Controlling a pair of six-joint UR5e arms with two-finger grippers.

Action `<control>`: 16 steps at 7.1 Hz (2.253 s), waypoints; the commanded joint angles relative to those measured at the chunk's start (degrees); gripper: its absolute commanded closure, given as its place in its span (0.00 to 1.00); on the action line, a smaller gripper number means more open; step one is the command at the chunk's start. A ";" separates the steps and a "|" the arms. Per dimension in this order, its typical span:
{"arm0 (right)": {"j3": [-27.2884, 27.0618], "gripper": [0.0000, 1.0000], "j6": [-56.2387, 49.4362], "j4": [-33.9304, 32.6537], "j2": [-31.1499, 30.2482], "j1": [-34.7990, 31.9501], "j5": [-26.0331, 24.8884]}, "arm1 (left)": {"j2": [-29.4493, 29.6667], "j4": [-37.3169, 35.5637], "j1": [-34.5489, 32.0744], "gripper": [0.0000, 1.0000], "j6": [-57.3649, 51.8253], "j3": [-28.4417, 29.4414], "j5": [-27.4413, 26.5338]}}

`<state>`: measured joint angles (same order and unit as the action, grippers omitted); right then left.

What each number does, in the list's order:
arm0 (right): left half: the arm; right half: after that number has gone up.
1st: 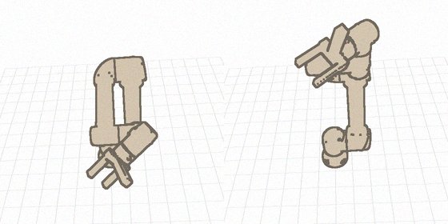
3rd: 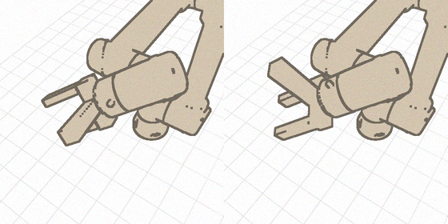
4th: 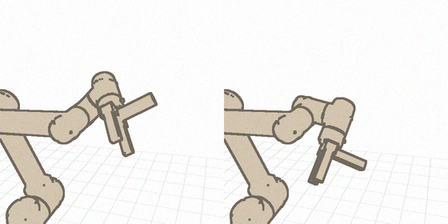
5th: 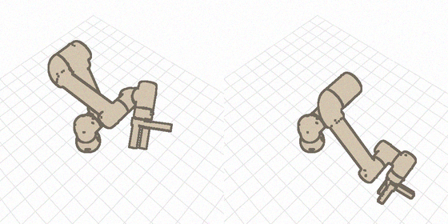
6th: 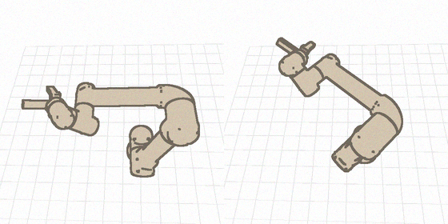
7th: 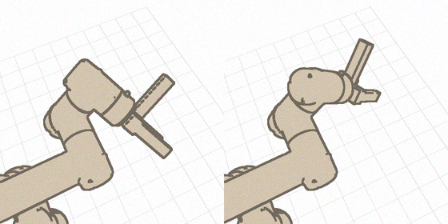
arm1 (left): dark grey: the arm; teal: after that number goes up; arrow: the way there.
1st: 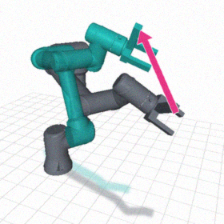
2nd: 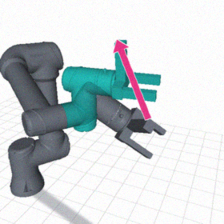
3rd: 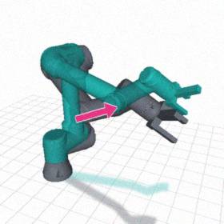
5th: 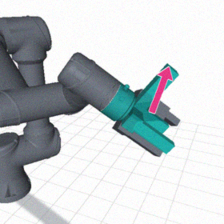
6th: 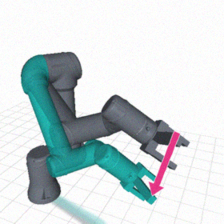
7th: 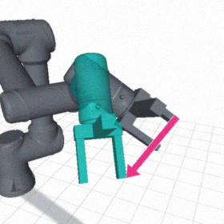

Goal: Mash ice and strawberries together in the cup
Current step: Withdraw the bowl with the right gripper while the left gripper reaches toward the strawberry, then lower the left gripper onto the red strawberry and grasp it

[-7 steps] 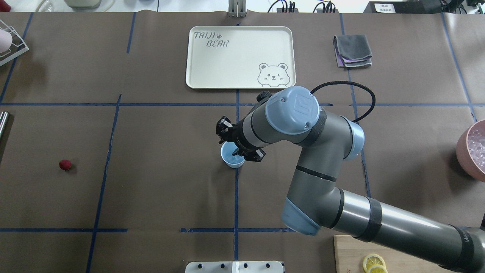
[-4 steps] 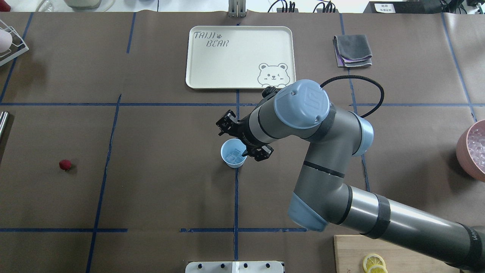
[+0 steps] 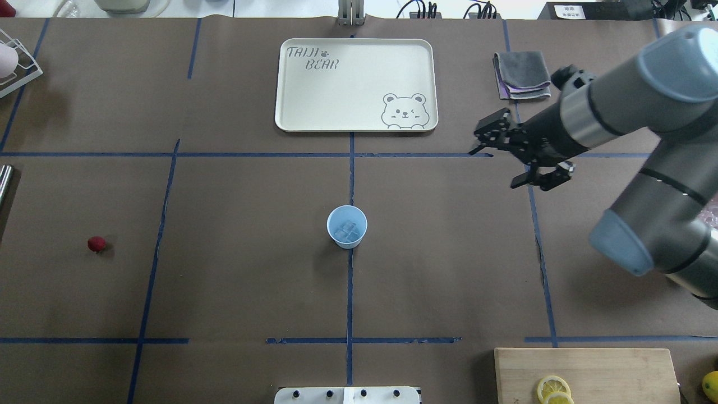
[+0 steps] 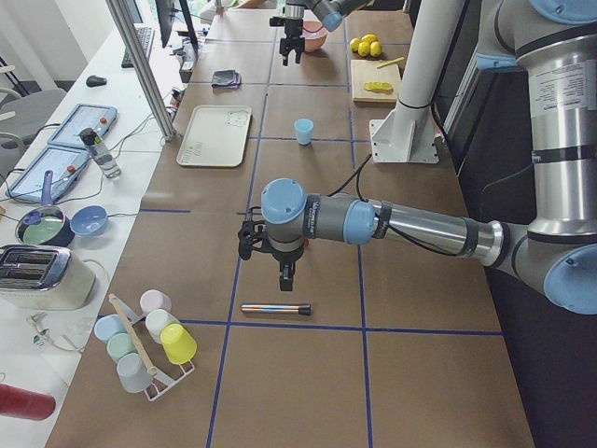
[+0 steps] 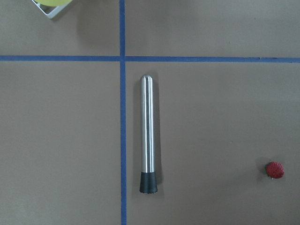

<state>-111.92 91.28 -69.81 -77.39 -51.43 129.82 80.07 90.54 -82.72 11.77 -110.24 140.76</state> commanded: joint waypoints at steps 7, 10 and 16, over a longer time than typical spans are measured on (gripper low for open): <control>-0.75 0.00 -19.13 0.02 -10.15 -7.19 1.13 | 2.37 25.82 31.56 0.00 37.51 3.96 -17.63; -0.66 0.00 -19.04 0.02 -10.06 -7.10 1.05 | 5.19 31.97 39.65 0.00 48.00 7.49 -25.53; -0.75 0.00 -19.04 0.02 -9.80 -7.10 1.13 | 5.45 32.15 40.36 0.01 48.00 9.69 -25.71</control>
<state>-112.65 72.24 -69.79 -87.28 -58.53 130.93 85.48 122.66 -42.41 59.67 -100.76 115.05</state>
